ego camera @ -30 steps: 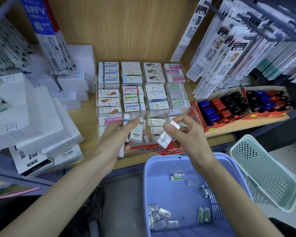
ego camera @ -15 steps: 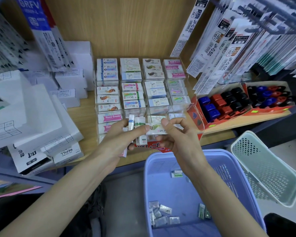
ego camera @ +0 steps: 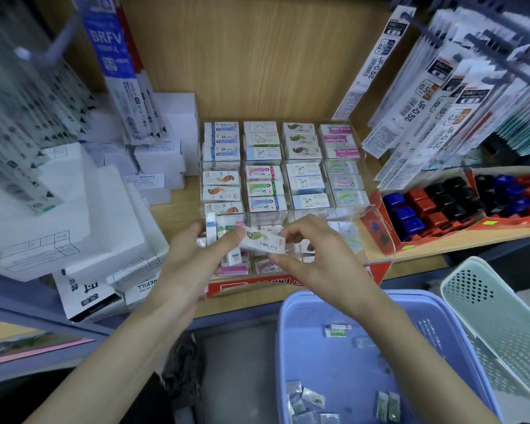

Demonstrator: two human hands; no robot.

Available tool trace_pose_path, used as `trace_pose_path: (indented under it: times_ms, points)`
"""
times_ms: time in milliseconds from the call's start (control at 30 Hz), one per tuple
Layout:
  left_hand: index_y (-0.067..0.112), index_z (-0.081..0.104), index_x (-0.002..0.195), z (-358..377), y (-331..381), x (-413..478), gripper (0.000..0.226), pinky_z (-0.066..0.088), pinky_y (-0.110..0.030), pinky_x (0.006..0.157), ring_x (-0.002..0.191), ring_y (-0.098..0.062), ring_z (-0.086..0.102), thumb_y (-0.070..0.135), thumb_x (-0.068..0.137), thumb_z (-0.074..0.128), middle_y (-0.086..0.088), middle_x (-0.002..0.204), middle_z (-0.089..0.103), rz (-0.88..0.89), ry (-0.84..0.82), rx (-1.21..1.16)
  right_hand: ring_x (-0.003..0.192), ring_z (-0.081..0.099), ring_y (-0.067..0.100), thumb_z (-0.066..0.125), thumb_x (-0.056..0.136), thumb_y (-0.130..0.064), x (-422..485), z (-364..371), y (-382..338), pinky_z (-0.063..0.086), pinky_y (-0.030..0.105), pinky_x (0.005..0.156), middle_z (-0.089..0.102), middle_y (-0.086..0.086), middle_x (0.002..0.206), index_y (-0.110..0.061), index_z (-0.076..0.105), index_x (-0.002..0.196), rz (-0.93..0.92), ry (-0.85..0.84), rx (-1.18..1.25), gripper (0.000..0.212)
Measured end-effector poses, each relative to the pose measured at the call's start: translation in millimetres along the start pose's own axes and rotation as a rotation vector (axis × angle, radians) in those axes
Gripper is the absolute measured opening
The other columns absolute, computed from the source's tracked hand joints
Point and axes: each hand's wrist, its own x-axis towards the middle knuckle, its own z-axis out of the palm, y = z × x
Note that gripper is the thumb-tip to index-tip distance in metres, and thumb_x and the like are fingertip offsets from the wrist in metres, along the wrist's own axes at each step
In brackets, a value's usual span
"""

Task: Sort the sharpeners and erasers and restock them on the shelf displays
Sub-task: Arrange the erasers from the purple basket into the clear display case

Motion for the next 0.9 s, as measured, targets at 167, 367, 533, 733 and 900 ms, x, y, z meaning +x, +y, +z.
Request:
trace_pose_path:
  times_ms: [167,367,533,733,900]
  points:
    - [0.023,0.065,0.102,-19,1,0,0.021,0.047,-0.024,0.064,0.072,-0.006,0.070,0.025,0.081,0.069,0.009,0.083,0.075,0.032,0.080,-0.022,0.090,0.045,-0.007,0.068,0.085,-0.022,21,15,-12,0.031,0.001,0.081,0.047,-0.020,0.095,-0.022,0.059,0.117,-0.107,-0.040,-0.027,0.032]
    - [0.018,0.067,0.092,-24,1,6,0.015,0.038,-0.022,0.054,0.048,0.003,0.054,0.029,0.082,0.068,0.011,0.065,0.070,0.058,0.173,-0.072,0.089,0.047,0.003,0.071,0.083,-0.020,34,11,-7,0.034,0.004,0.076,0.054,-0.016,0.093,-0.027,0.060,0.100,-0.028,0.122,0.027,0.022]
    - [0.020,0.067,0.093,-24,1,8,0.016,0.038,-0.025,0.055,0.057,-0.005,0.056,0.032,0.083,0.068,0.005,0.074,0.073,0.053,0.186,-0.118,0.105,0.047,0.016,0.067,0.086,-0.023,67,24,-9,0.038,0.024,0.086,0.061,-0.003,0.107,-0.017,0.063,0.112,-0.050,0.194,-0.185,0.027]
    - [0.023,0.066,0.094,-26,1,11,0.016,0.039,-0.026,0.059,0.069,-0.011,0.058,0.035,0.083,0.068,0.005,0.081,0.073,0.036,0.206,-0.152,0.098,0.051,0.027,0.066,0.086,-0.026,119,53,-19,0.038,0.036,0.081,0.065,0.004,0.099,-0.015,0.061,0.108,-0.134,0.338,-0.429,0.025]
    - [0.024,0.066,0.095,-27,-3,14,0.016,0.043,-0.029,0.066,0.084,-0.019,0.064,0.035,0.083,0.068,0.005,0.083,0.074,0.012,0.197,-0.182,0.101,0.047,0.028,0.066,0.086,-0.023,131,60,-17,0.034,0.037,0.084,0.057,0.006,0.103,-0.014,0.069,0.093,-0.155,0.370,-0.546,0.012]
